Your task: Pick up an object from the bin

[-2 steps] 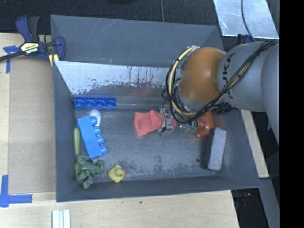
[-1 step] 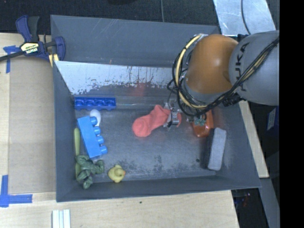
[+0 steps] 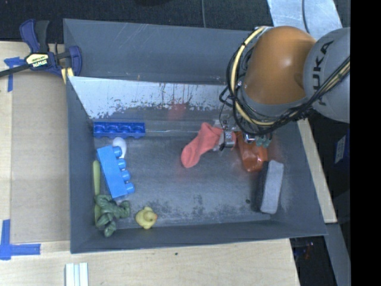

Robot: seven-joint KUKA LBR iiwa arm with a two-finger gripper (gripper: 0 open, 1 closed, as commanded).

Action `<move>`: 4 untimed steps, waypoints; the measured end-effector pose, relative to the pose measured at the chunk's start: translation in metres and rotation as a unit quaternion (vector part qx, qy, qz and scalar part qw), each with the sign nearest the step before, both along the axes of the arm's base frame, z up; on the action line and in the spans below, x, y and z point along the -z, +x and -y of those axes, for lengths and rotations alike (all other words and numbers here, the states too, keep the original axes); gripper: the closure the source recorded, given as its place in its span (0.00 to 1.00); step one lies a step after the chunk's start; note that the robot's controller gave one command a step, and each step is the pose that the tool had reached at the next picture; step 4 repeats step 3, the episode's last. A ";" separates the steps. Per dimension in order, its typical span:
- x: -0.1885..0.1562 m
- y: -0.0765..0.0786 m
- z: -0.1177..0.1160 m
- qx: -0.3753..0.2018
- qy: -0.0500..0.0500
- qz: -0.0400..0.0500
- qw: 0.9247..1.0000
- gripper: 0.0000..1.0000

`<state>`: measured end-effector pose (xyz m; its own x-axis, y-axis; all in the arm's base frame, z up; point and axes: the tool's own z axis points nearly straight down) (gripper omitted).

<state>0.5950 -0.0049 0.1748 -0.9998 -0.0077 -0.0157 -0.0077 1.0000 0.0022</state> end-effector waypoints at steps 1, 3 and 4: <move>0.063 0.013 -0.044 -0.021 0.000 0.006 1.000 1.00; -0.041 0.012 -0.031 -0.032 0.001 0.001 0.999 1.00; -0.041 0.012 -0.031 -0.032 0.001 0.001 0.999 1.00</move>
Offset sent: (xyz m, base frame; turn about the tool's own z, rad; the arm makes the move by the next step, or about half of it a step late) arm -0.0060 0.0177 0.1136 -0.0423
